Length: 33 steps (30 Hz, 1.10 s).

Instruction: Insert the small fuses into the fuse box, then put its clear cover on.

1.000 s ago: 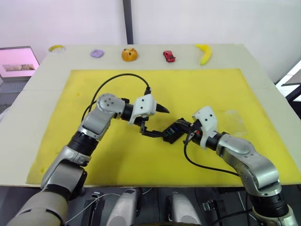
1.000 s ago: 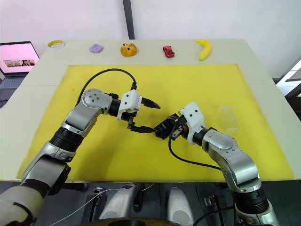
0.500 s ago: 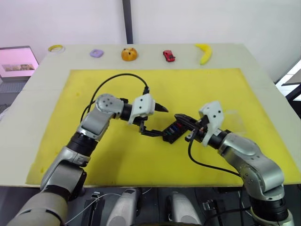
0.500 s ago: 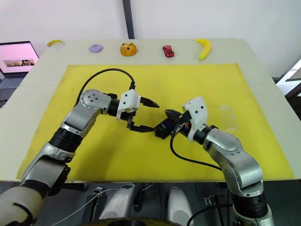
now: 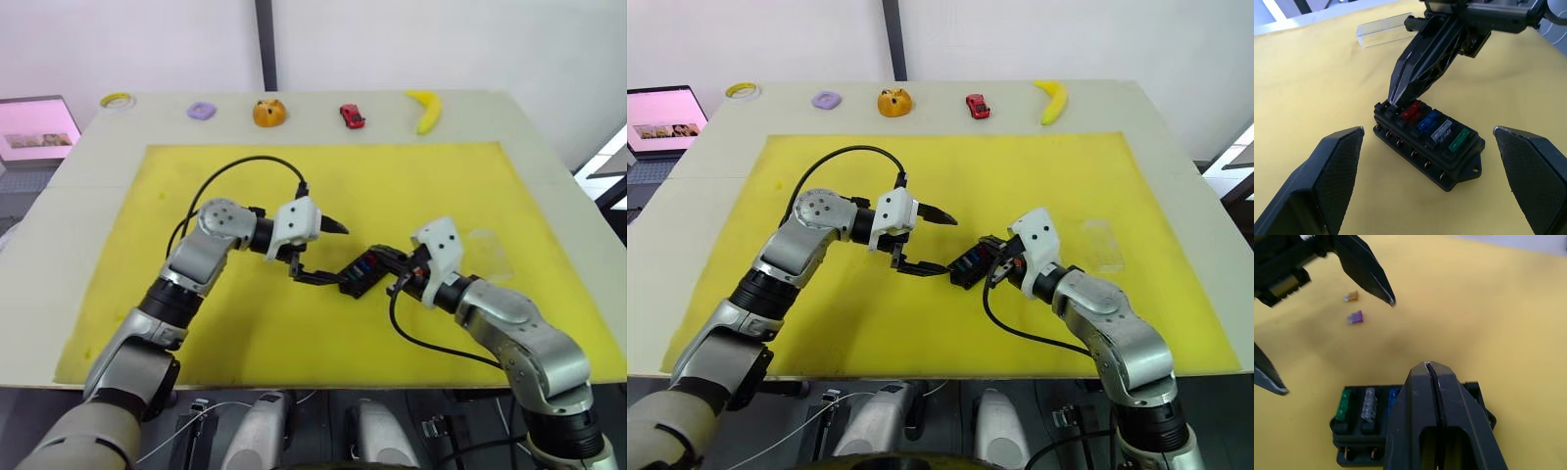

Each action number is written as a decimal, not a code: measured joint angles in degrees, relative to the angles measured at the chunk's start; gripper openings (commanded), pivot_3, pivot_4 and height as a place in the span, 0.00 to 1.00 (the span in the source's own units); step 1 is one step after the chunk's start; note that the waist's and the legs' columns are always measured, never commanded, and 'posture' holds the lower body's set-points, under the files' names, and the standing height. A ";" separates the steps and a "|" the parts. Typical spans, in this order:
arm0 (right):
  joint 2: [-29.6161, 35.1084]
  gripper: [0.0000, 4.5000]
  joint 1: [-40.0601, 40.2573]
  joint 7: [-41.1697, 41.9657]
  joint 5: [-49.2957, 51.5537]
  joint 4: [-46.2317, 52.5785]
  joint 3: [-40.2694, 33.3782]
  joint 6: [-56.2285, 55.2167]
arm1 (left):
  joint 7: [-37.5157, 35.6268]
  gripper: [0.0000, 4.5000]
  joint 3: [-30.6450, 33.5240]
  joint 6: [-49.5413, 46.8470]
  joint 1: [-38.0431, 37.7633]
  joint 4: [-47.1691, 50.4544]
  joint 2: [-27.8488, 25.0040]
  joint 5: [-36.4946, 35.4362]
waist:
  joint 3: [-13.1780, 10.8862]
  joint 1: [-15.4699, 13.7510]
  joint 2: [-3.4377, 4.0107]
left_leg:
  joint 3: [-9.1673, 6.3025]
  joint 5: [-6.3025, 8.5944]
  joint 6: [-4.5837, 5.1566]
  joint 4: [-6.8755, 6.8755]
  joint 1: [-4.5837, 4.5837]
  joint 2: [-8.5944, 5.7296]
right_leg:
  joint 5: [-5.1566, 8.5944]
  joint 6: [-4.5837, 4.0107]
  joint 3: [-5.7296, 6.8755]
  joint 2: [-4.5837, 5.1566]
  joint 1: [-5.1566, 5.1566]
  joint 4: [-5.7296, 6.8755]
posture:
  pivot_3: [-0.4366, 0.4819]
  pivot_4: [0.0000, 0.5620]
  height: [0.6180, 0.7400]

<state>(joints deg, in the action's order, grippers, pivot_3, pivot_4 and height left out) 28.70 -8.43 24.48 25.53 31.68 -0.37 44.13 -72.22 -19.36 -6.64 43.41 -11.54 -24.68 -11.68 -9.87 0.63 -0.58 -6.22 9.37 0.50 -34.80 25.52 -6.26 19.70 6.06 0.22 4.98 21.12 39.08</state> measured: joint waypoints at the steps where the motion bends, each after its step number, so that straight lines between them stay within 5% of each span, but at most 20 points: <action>1: 0.01 0.01 0.17 0.04 -0.14 -0.11 0.17 0.06 | 0.03 1.00 0.00 0.00 0.00 0.00 0.01 0.02 | 0.00 0.00 0.00 | 0.00 0.00 0.00 0.00 0.00 0.00 | 0.00 0.00 0.00 0.00 -0.01 0.00 | 0.48 0.27 0.96; 33: 1.10 0.01 -0.19 0.66 -2.19 -0.24 1.70 1.18 | 0.22 1.00 0.06 -1.45 -0.88 2.77 -2.29 0.49 | 0.00 -0.01 0.00 | 0.00 0.00 0.00 0.00 -0.05 0.00 | 0.00 0.00 0.00 0.00 -0.01 0.00 | 0.48 0.27 0.96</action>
<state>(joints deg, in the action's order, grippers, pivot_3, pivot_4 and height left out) 29.79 -8.62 25.14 23.33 31.44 1.33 45.32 -72.00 -19.30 -8.08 42.54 -8.78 -26.96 -11.19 -9.86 0.62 -0.58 -6.22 9.37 0.50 -34.80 25.47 -6.25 19.70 6.06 0.22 4.98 21.11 39.08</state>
